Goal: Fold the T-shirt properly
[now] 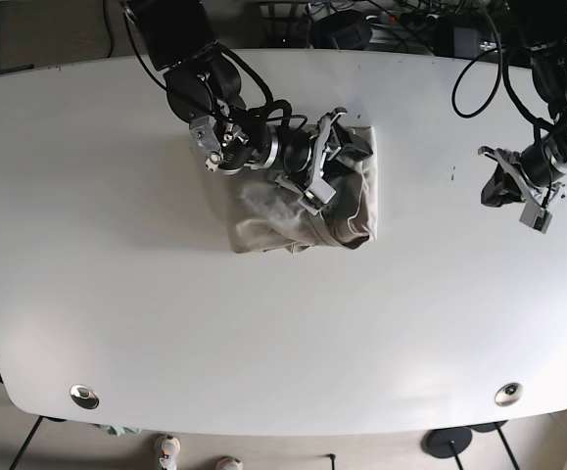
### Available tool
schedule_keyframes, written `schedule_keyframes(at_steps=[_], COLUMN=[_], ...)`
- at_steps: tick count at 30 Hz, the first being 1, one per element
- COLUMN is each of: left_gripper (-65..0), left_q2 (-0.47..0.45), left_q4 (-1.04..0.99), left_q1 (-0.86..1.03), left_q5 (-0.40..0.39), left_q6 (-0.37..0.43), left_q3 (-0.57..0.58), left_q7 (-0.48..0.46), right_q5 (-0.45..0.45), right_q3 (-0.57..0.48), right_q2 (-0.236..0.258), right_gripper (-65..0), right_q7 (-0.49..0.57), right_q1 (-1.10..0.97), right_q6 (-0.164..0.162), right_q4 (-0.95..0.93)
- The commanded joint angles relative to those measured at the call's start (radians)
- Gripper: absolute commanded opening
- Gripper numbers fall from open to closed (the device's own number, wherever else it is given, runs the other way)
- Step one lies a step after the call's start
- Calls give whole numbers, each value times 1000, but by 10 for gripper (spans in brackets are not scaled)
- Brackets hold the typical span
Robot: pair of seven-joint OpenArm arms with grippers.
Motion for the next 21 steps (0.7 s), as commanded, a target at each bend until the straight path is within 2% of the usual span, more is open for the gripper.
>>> schedule_keyframes(at_steps=[1,2,5,7,8,10,12,15,16,17,18,19,21], left_gripper=[-650,-650,-650,-650,-650,-650,-650,-650,-650,-650,-637,-594,-535], left_q2=[-21,-21,-21,-21,-21,-19,-19,-19,-2,19,36,64,100], left_q4=[16,16,16,16,16,16,16,20,23,23,24,49,81], left_q1=[-10,-10,-13,-13,-13,-13,-13,-14,-16,-16,-17,-22,-45], left_q5=[-17,-17,-17,-17,-17,-17,-17,-17,-18,-18,-18,-14,-11], left_q6=[-2,-2,-2,-2,-2,-2,-2,-2,-2,-2,-2,-2,-2], left_q3=[-8,-9,-9,-6,-6,-6,-5,-5,-3,-3,-2,23,97], left_q7=[-25,-25,-25,-25,-25,-25,-23,-23,-23,-23,-23,-23,-25], right_q5=[27,27,27,31,32,32,29,32,34,35,37,47,95], right_q3=[-2,-2,-26,-66,-112,-160,-166,-167,-167,-164,-151,-105,1], right_q2=[-9,-10,-13,-15,-15,-24,-50,-56,-50,-35,-13,4,22], right_gripper=[-596,-625,-625,-625,-625,-625,-620,-439,-331,-273,-228,-190,-184], right_q7=[22,22,21,19,22,25,27,82,84,85,87,88,79], right_q1=[18,18,17,15,18,41,50,69,66,61,47,23,14], right_q6=[11,11,8,-41,-91,-124,-140,-143,-135,-135,-135,-135,-135], right_q4=[18,21,62,96,102,96,47,-40,-8,46,104,193,260])
